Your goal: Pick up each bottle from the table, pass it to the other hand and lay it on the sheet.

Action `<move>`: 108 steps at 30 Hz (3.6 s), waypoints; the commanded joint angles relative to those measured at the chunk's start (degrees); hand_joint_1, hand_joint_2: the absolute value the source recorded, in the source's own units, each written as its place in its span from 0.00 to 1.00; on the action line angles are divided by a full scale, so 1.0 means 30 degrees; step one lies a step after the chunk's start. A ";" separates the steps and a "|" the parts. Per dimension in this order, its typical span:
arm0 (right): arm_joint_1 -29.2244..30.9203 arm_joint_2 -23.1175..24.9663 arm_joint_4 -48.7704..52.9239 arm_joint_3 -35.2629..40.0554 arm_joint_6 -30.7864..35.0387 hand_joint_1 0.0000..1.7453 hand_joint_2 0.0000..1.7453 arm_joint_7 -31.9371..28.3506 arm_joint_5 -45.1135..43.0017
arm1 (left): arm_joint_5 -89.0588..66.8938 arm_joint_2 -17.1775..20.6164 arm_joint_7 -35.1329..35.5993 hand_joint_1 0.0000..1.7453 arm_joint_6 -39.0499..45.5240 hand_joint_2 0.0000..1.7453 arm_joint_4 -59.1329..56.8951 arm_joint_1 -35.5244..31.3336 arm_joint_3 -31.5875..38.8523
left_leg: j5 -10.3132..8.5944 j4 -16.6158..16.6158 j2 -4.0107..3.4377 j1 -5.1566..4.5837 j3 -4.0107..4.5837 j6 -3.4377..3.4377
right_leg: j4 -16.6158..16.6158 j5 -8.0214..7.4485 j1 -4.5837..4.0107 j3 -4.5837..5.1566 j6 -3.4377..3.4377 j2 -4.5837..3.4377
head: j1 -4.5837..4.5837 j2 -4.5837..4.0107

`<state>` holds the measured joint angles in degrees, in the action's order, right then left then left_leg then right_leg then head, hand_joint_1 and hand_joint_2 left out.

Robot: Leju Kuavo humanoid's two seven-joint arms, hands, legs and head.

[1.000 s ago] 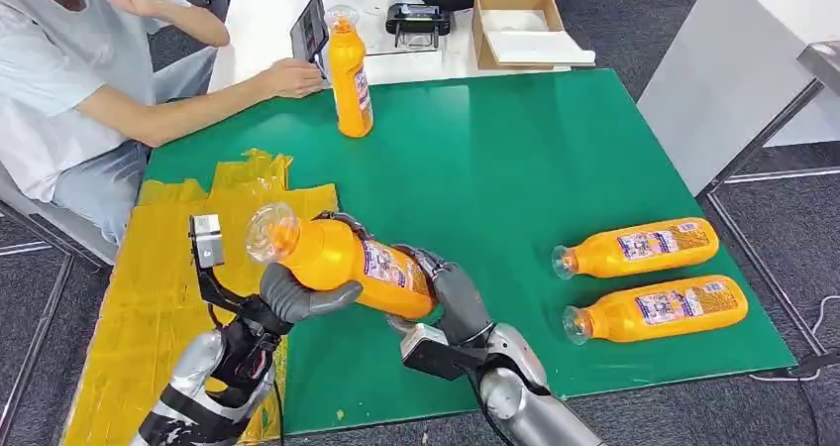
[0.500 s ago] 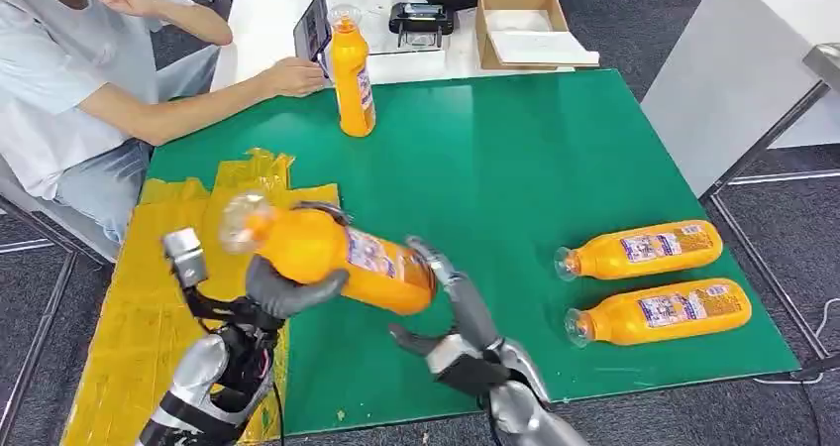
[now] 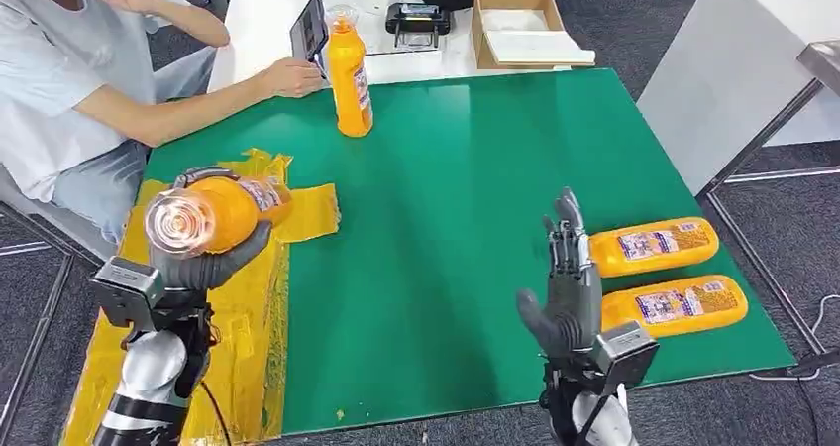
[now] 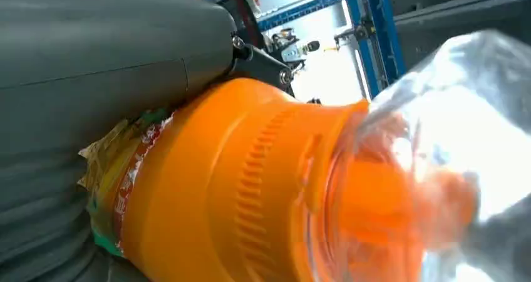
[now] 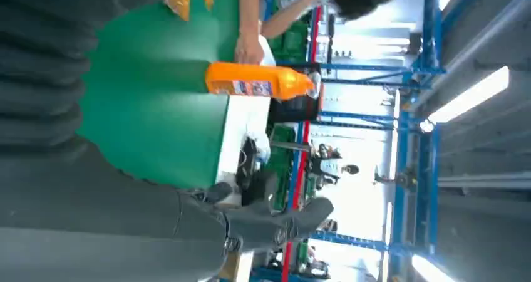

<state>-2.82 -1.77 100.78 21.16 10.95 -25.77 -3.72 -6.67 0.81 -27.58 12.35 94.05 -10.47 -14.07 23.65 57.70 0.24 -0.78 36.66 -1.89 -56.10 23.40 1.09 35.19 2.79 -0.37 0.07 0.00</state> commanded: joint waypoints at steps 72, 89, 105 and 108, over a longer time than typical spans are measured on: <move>0.0352 0.0349 0.1249 -0.2980 0.2229 0.00 1.00 0.1065 0.5965 | -2.1816 -0.0861 1.0980 0.00 -0.2780 1.00 -1.6110 -0.7059 -0.3250 | -0.0002 -0.0004 -0.0018 0.0013 -0.0069 0.0028 | 0.0018 -0.0011 -0.0016 -0.0070 -0.0019 -0.0011 | -0.0007 0.0000; -0.0535 -0.2411 0.2021 -0.2787 0.4301 0.00 1.00 0.1945 1.0941 | -0.3706 -0.0892 -0.1042 0.00 0.1967 1.00 0.0748 0.0616 0.0994 | 0.0071 0.0044 -0.0049 0.0032 -0.0099 0.0051 | -0.0004 0.0030 -0.0037 -0.0102 -0.0031 -0.0038 | -0.0007 0.0000; -0.0556 -0.2888 0.1847 -0.2881 0.4310 0.00 1.00 0.2895 1.2779 | -0.3080 -0.1087 -0.1745 0.00 0.2511 1.00 0.0875 0.0798 0.1194 | 0.0038 0.0005 -0.0003 0.0020 -0.0092 0.0048 | 0.0018 0.0018 -0.0025 -0.0102 -0.0031 0.0000 | -0.0007 0.0000; -0.0657 -0.3519 0.1762 -0.3322 0.3947 0.00 1.00 0.3451 1.3747 | -0.2594 -0.0918 -0.1658 0.00 0.2178 1.00 0.1199 0.1037 0.0992 | 0.0065 0.0018 -0.0009 0.0028 -0.0135 0.0059 | 0.0015 0.0038 -0.0033 -0.0150 -0.0038 -0.0001 | -0.0007 0.0000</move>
<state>-5.06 -8.70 107.51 12.57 23.71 -18.34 32.97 -16.79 -1.75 -32.28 19.36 96.50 -8.06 -12.02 23.67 57.70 0.26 -0.79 36.63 -1.87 -56.09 23.39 1.09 35.14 2.80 -0.37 0.04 0.00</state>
